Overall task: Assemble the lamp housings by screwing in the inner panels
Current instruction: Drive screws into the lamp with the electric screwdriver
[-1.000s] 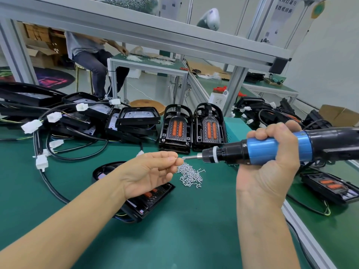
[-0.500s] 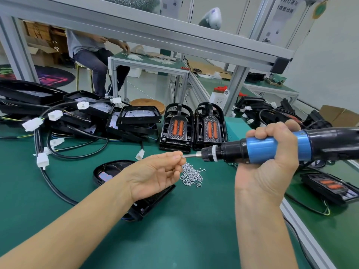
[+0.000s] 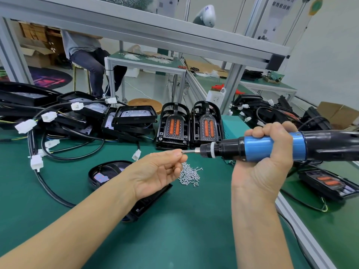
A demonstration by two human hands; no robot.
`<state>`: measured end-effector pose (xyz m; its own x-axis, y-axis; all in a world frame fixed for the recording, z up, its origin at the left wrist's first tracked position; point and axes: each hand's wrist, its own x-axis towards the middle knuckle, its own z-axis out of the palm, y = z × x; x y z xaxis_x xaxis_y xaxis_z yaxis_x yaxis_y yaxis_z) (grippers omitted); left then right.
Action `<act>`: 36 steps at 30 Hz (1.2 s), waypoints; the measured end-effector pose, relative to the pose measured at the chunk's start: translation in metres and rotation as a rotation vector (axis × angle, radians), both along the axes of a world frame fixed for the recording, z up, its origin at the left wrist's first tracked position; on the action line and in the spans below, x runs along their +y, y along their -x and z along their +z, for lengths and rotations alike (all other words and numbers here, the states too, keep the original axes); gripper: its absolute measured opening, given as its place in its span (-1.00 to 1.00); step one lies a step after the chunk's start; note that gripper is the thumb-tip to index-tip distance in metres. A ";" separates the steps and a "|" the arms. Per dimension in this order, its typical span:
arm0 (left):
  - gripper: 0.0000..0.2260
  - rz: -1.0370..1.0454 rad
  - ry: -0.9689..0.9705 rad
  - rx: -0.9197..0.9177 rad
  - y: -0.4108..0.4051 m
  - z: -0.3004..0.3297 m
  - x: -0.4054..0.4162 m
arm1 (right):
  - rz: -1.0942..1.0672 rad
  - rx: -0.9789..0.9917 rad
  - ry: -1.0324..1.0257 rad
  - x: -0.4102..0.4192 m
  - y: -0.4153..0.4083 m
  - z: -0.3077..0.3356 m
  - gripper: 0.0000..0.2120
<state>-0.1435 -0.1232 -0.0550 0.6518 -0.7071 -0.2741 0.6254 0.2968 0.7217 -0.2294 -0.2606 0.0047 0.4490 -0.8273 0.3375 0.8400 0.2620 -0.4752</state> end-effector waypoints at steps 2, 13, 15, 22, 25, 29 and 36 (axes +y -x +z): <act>-0.94 0.026 0.012 0.045 0.000 0.000 -0.002 | -0.004 -0.003 -0.002 0.000 0.000 0.001 -0.79; -0.96 -0.002 -0.067 -0.061 -0.005 -0.002 0.005 | -0.026 0.011 0.030 0.001 -0.005 -0.003 -0.78; -0.96 0.004 -0.108 -0.109 -0.009 -0.002 0.008 | -0.019 0.012 0.035 0.001 -0.008 -0.007 -0.78; -0.92 -0.085 -0.672 -0.757 -0.036 0.009 0.013 | -0.073 0.142 0.103 0.012 -0.028 -0.023 -0.77; -0.91 -0.151 -0.793 -0.912 -0.043 0.010 0.016 | -0.053 0.154 0.078 0.015 -0.030 -0.029 -0.77; -0.94 -0.263 -1.079 -1.135 -0.046 -0.002 0.023 | 0.078 0.122 0.065 0.025 -0.027 -0.026 -0.78; -0.89 -0.268 -1.240 -1.354 -0.043 -0.003 0.029 | 0.327 0.146 0.121 0.045 -0.011 -0.027 -0.78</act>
<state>-0.1003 -0.0939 -0.0578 0.7593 -0.6425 -0.1029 -0.5569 -0.7235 0.4079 -0.2182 -0.2151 -0.0221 0.7336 -0.5900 0.3371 0.6421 0.4397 -0.6280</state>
